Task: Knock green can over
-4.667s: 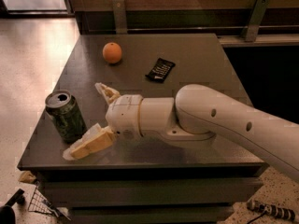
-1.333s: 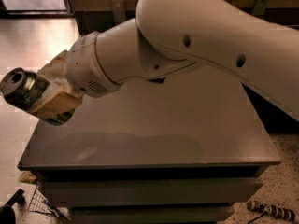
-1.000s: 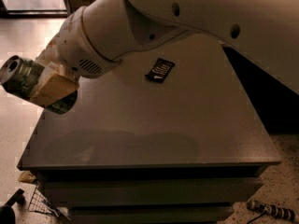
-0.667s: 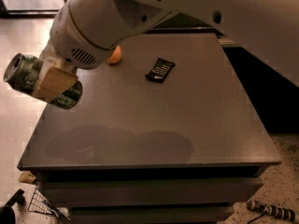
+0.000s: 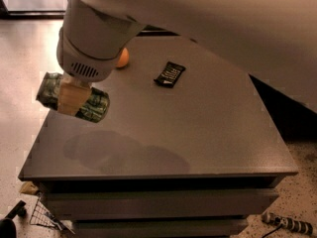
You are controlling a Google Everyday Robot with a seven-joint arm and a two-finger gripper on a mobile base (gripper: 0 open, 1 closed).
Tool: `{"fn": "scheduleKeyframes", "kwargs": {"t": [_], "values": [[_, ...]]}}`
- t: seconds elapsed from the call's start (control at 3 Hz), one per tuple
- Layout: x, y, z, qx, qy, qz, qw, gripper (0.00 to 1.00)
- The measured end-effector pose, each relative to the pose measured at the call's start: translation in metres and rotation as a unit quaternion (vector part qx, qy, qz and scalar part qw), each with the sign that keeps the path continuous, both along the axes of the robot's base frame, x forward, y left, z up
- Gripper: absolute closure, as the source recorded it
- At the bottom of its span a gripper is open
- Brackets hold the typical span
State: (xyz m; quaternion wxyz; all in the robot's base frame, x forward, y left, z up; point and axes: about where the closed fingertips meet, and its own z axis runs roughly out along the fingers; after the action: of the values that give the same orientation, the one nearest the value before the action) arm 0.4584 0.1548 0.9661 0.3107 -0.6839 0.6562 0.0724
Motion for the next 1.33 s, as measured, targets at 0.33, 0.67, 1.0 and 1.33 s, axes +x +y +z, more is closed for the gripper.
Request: {"fn": "scheduleKeyframes", "kwargs": {"t": [0.33,0.67,1.0,1.33], "values": [[0.012,-0.023,-0.026,-0.069,-0.027,-0.036,0.9966,1.00],[0.018,-0.039,-0.061,-0.111,-0.040,-0.053,0.9916,1.00],[0.016,-0.040,-0.105,-0.112,-0.032,-0.051,0.9919,1.00],[0.011,-0.024,-0.124,-0.078,-0.021,-0.035,0.9961,1.00]]}}
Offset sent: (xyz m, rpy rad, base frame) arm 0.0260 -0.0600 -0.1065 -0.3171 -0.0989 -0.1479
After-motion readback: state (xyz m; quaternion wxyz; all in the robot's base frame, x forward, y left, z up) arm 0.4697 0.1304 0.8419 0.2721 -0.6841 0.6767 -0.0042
